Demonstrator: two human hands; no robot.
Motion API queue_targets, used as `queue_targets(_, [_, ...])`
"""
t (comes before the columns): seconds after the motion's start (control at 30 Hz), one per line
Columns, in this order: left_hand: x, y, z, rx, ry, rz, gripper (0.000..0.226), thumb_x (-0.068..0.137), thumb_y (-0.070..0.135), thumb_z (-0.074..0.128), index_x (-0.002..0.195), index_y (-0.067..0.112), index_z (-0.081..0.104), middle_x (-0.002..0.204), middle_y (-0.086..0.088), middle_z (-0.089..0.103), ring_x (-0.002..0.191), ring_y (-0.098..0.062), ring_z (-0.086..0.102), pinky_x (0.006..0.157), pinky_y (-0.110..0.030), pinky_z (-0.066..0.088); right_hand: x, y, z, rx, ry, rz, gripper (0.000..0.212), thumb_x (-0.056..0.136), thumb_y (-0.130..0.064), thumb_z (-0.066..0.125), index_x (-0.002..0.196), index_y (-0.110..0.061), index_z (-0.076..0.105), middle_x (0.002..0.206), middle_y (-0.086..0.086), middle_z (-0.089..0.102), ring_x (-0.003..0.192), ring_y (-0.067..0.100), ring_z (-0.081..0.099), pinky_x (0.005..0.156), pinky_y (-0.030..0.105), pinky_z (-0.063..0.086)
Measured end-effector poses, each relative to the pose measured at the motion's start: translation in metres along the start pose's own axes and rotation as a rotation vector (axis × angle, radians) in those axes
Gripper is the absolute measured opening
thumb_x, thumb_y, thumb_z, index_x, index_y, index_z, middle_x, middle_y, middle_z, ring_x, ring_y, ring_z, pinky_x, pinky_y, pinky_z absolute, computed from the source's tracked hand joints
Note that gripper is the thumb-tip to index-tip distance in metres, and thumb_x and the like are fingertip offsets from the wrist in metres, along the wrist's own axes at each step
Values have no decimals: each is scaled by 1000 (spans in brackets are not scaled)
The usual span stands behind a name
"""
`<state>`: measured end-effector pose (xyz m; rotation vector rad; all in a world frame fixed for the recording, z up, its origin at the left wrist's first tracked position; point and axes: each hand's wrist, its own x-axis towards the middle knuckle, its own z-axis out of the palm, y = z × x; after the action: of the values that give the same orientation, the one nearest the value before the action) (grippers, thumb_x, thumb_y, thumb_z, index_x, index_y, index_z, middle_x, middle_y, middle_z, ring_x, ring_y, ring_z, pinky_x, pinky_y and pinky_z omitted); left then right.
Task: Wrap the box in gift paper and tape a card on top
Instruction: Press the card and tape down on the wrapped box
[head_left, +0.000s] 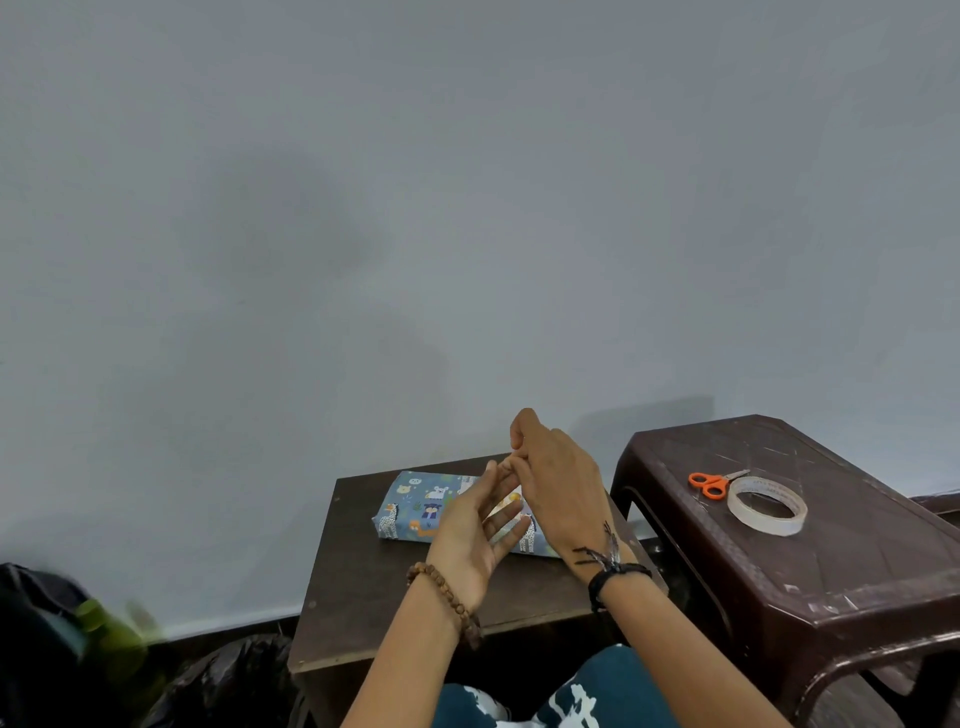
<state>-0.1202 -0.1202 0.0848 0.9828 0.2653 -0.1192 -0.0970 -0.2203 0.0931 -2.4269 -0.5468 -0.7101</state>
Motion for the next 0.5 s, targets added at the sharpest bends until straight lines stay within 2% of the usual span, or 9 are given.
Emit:
queue_targets(0.13, [-5,-2,7,109,-12,104,25,96,30,48,106,17,66,102,1,67,91,-12,61,65,-26,51,-2,-3,7,183,11,154,6,93,-17,38,89,-20,37,79,-1,49,67,12,42,58,25,37])
queue_targets(0.23, [-7,-1,13,193,-19,130,27,95,33,47,109,19,65,107,1,66,96,-13,60,68,-28,51,-7,-4,18,273,5,166,11,94,-17,35,86,-24,34,79,-2,44,70,13,41,60,34,42])
queue_targets(0.3, [-7,-2,16,229,-22,126,25,94,34,49,108,21,65,107,2,66,99,-15,60,66,-27,50,-7,-5,20,261,33,167,9,91,-20,31,91,-22,39,80,-4,40,75,15,39,63,38,40])
queue_targets(0.33, [-6,-3,16,244,-22,129,25,93,34,50,108,21,65,106,2,66,99,-15,60,65,-26,51,-7,-6,20,266,42,180,13,89,-23,30,92,-18,41,80,-3,38,75,15,37,64,35,38])
queue_targets(0.4, [-4,-3,15,274,-17,150,26,93,32,51,110,18,66,105,1,67,94,-14,62,62,-25,53,-4,-5,17,344,44,266,9,88,-23,35,89,-15,40,73,0,37,70,14,37,61,25,36])
queue_targets(0.43, [-3,-2,13,295,-18,171,28,93,31,51,111,16,65,105,-1,67,92,-14,62,64,-26,54,-2,-5,14,422,22,305,4,91,-18,39,92,-14,39,69,0,38,64,12,37,56,18,36])
queue_targets(0.5, [-1,-2,8,353,-16,208,28,94,29,51,113,14,65,106,-2,67,91,-16,60,74,-29,54,1,-2,10,522,40,343,17,92,-9,49,103,-14,37,64,-1,47,59,9,46,53,11,38])
